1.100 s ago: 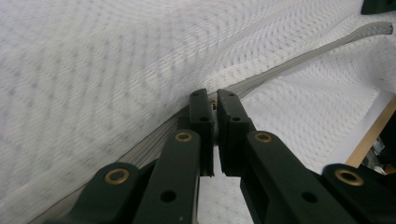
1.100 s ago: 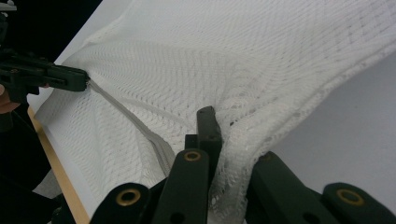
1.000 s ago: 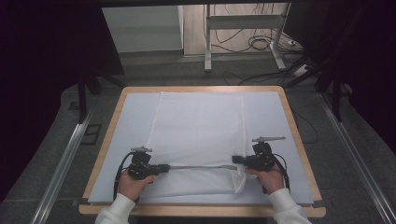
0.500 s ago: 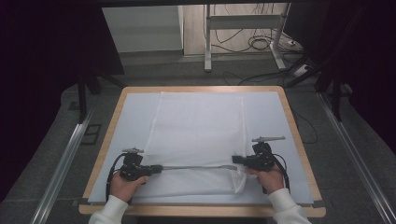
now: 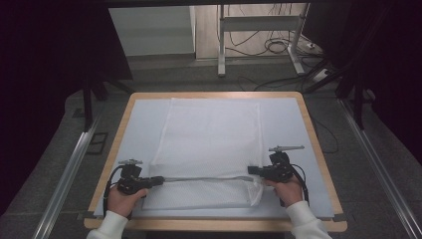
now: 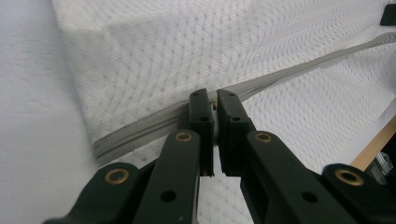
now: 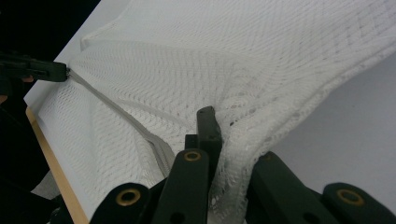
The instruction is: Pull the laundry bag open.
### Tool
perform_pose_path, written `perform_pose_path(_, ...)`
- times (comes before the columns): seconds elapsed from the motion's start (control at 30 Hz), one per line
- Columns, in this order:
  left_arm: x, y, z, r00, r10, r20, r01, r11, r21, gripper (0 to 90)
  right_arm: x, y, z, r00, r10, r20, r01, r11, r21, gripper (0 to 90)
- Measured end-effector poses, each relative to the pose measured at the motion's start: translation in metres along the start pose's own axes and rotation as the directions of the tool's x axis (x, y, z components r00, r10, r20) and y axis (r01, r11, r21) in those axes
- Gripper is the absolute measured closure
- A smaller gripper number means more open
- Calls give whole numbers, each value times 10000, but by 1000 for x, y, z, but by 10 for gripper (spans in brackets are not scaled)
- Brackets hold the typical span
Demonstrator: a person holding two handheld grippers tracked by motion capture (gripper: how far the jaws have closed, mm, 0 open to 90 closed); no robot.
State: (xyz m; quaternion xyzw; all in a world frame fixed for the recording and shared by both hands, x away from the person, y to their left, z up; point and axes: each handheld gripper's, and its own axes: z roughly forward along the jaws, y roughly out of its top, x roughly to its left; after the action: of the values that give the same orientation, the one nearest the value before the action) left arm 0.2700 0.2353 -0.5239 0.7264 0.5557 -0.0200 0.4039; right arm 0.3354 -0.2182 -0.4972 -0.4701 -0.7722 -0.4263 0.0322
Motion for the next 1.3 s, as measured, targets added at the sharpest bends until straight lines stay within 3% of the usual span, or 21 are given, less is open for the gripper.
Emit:
perform_pose_path(0.3, 3, 0, -2, 10000, -3, -57, 3, 10000, 5, 865, -1, 0, 0, 10000, 11, 14, -11, 10000, -7, 890)
perform_pose_path(1.0, 24, -10, -14, 9981, -484, -380, 480, 9988, -115, 865, -2, 0, -1, 9999, -9, 105, 9, 10000, 12, 890)
perform_pose_path(1.23, 25, -11, -14, 9978, -442, -494, 439, 9990, -79, 865, -2, 0, 0, 9999, -32, 110, 32, 10000, 61, 890)
perform_pose_path(1.3, 25, -11, -15, 9968, -337, -730, 336, 9994, -17, 865, -2, 0, 0, 9999, -51, 141, 51, 10000, 53, 890)
